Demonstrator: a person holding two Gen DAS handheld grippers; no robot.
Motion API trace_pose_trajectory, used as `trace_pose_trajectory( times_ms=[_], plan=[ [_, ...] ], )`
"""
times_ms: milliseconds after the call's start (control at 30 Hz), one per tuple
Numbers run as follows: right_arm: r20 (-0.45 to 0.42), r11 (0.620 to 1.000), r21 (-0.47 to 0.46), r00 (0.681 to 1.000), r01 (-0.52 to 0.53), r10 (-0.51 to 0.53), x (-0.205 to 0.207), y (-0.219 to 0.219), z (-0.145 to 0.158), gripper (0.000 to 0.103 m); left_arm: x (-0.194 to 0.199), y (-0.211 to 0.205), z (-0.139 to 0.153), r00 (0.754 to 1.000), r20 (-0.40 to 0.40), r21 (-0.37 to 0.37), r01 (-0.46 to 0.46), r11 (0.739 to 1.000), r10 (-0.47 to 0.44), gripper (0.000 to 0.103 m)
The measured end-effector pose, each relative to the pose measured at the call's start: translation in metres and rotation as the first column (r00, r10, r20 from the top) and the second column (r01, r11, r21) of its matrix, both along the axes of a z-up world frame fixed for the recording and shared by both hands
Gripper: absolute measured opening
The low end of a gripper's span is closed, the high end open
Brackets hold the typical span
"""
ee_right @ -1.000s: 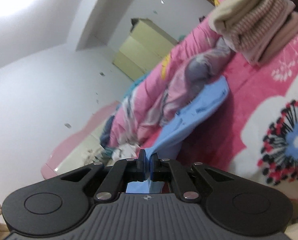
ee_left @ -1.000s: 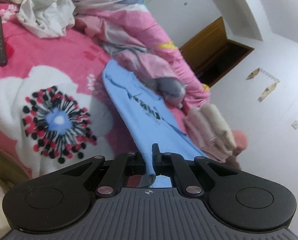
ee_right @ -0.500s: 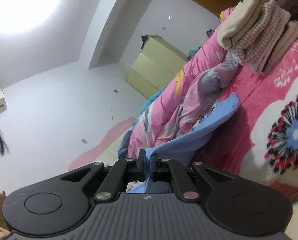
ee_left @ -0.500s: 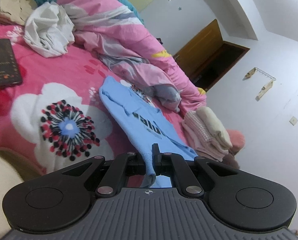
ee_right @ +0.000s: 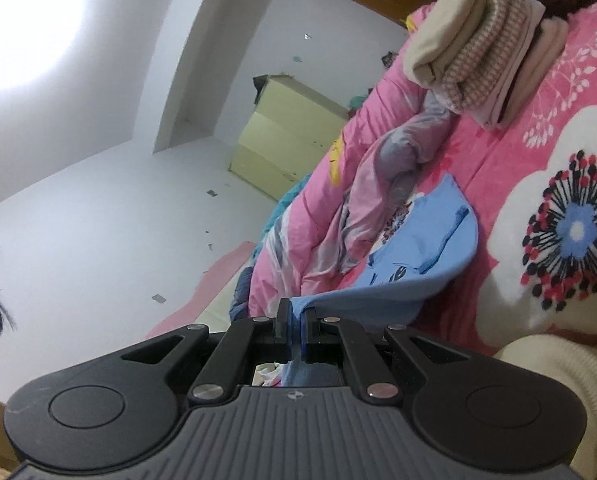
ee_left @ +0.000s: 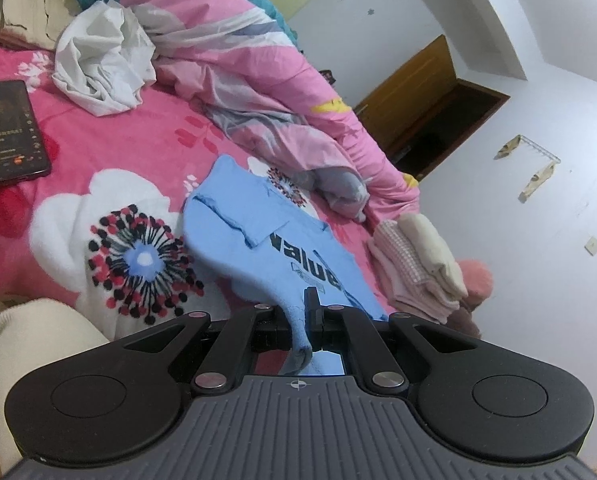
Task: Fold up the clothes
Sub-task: 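Lift the gripped side edge with both grippers and fold it over lengthwise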
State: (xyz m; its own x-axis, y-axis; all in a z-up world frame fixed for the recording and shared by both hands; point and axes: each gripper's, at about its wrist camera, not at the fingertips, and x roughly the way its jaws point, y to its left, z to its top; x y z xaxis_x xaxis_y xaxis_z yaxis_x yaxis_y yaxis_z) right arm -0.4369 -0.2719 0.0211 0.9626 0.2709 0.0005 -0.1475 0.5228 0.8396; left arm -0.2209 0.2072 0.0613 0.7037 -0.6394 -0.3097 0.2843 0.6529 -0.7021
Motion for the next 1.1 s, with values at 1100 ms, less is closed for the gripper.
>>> trace_pose_trajectory(
  times_ms=[1100],
  plan=[
    [-0.286,0.997,-0.058,0.956,0.050,-0.065,0.306,-0.123,-0.042,0.004,0.285,-0.091,-0.055,0.991,-0.086,0.360,-0.068,0.931,0.106,0.003]
  ],
)
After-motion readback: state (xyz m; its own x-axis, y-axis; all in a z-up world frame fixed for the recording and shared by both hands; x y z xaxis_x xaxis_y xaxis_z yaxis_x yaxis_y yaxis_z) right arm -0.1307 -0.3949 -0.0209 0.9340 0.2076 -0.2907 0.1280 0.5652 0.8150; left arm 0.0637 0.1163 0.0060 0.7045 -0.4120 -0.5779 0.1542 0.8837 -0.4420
